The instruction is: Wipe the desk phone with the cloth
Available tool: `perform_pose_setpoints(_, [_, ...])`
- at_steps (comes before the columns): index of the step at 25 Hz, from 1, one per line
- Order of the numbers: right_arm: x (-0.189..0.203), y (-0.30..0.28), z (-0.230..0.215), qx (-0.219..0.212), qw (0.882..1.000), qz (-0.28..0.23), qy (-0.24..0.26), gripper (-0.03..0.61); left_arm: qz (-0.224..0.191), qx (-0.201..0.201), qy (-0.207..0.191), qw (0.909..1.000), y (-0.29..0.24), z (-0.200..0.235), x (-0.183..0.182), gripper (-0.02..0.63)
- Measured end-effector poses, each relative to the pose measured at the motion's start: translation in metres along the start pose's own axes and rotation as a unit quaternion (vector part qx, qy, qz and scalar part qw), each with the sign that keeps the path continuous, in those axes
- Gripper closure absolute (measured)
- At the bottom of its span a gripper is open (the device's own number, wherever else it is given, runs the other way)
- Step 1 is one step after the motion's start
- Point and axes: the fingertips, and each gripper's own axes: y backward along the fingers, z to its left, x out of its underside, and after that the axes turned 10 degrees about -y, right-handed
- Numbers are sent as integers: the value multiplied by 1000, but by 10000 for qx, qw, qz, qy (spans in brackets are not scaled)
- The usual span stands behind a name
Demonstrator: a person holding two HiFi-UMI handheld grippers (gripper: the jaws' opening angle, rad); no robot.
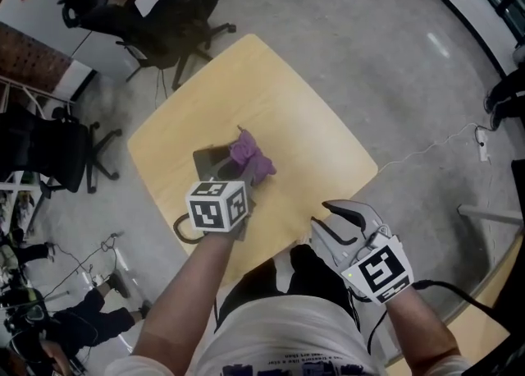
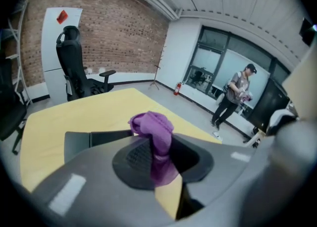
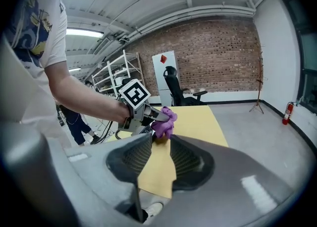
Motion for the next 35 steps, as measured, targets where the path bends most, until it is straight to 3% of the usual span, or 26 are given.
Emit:
perform_pose_setpoints(11, [1, 0, -2, -60, 9999, -17, -92, 457, 558, 211, 612, 9963, 18, -27, 78, 523])
perform_pose_setpoints(21, [-3, -13, 20, -94, 9999, 81, 52, 457, 812, 661, 723, 9919, 33, -57, 124, 523])
perform_pose_setpoints(25, [-11, -19, 29, -45, 9998, 114, 128, 456, 614, 1074, 585, 9906, 44, -66, 114, 522])
perform_pose_setpoints(29, [-21, -27, 45, -25, 9996, 102, 249, 457, 157, 1437, 380, 9888, 70, -64, 86, 522])
perform_pose_setpoints(35, [-37, -48, 78, 17, 9992, 126, 377, 457, -639, 1589, 14, 9852, 117, -19, 19, 522])
